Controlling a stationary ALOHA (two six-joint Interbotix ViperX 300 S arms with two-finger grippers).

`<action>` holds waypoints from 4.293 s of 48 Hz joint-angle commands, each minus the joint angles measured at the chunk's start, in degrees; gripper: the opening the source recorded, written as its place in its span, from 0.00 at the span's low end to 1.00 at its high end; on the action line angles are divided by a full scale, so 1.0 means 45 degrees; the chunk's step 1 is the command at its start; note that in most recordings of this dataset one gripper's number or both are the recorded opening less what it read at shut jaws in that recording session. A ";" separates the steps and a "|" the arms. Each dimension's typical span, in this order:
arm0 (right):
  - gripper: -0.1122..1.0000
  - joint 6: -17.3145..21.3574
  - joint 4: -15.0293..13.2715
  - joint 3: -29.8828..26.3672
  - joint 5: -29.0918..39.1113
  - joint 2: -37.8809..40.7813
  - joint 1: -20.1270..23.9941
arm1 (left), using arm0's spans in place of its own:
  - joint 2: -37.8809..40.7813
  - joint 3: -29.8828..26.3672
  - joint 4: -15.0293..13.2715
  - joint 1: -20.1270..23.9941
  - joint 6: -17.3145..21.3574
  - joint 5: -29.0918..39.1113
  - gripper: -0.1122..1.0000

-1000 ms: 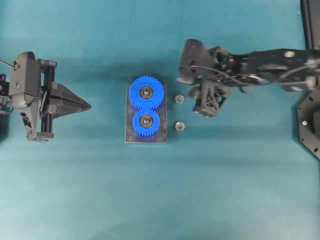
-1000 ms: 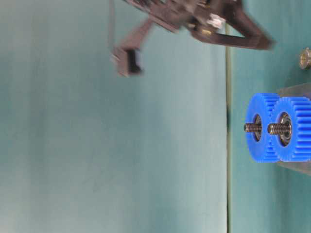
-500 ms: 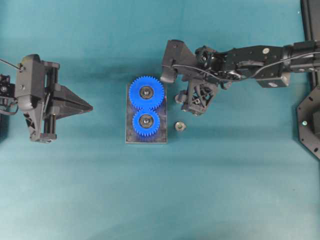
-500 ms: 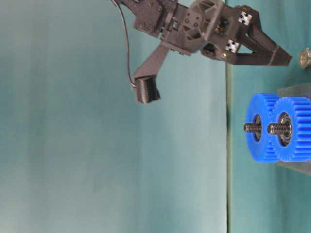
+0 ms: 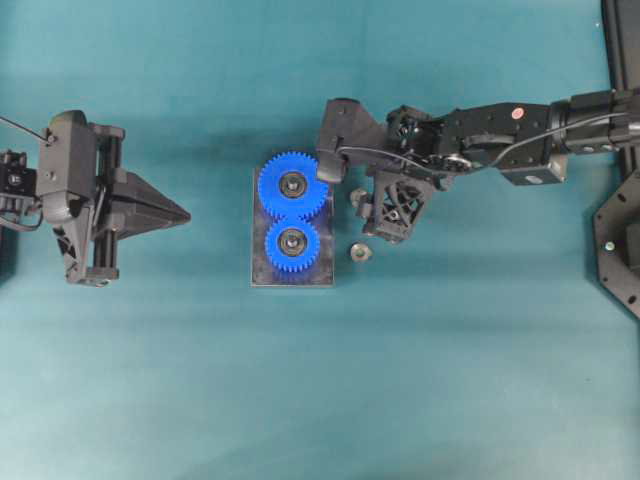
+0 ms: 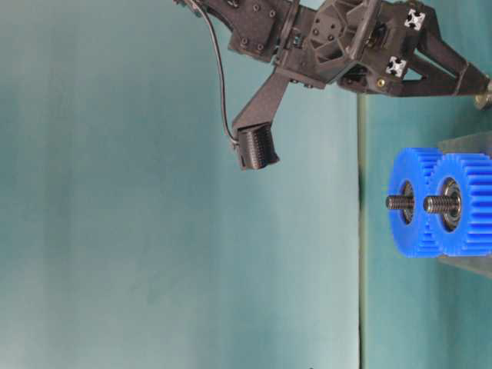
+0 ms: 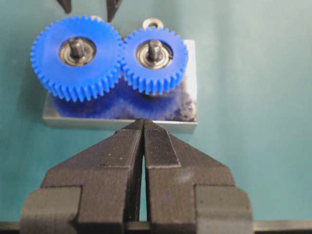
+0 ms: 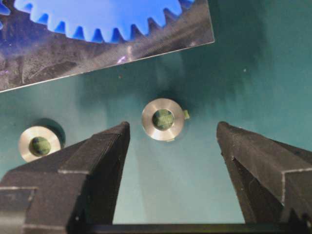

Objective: Insert the washer onto the shaft.
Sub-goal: 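Lower the right gripper and pinch the upper silver washer, then carry the washer to the upper blue gear's shaft, then lower the washer onto the upper shaft and open the right gripper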

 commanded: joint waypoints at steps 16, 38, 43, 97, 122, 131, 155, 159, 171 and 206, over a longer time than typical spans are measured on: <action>0.81 -0.0098 0.0000 -0.0859 0.0410 0.0527 0.0215 | -0.0039 -0.0234 0.0039 -0.0020 -0.0020 -0.0117 0.10; 0.81 -0.0059 -0.0020 -0.0859 0.0879 0.0605 0.0215 | -0.0039 -0.0215 0.0039 -0.0020 -0.0039 -0.0117 0.10; 0.80 -0.0059 -0.0020 -0.0879 0.0898 0.0664 0.0215 | -0.0039 -0.0195 0.0039 -0.0020 -0.0039 -0.0117 0.10; 0.39 0.0332 -0.0039 -0.1777 0.2891 -0.0703 0.0176 | -0.0039 -0.0254 0.0039 -0.0020 -0.0098 -0.0117 0.10; 0.39 0.0000 -0.0078 -0.4805 0.3965 0.0059 0.0508 | -0.0039 -0.0234 0.0039 -0.0039 -0.0117 -0.0117 0.10; 0.39 -0.0020 -0.0078 -0.5273 0.4180 0.0449 0.0645 | -0.0020 -0.0195 0.0039 -0.0039 -0.0117 -0.0137 0.10; 0.39 -0.0156 -0.0215 -0.5742 0.4258 0.1055 0.0625 | -0.0020 -0.0176 0.0039 -0.0039 -0.0117 -0.0117 0.10; 0.39 -0.0195 -0.0215 -0.5879 0.4258 0.1133 0.0625 | -0.0020 -0.0176 0.0039 -0.0039 -0.0117 -0.0117 0.10; 0.39 -0.0195 -0.0234 -0.6055 0.4492 0.1328 0.0625 | -0.0020 -0.0195 0.0039 -0.0039 -0.0117 -0.0117 0.10; 0.39 -0.0176 -0.0254 -0.6309 0.5059 0.1406 0.0547 | -0.0020 -0.0156 0.0020 -0.0078 -0.0117 -0.0117 0.10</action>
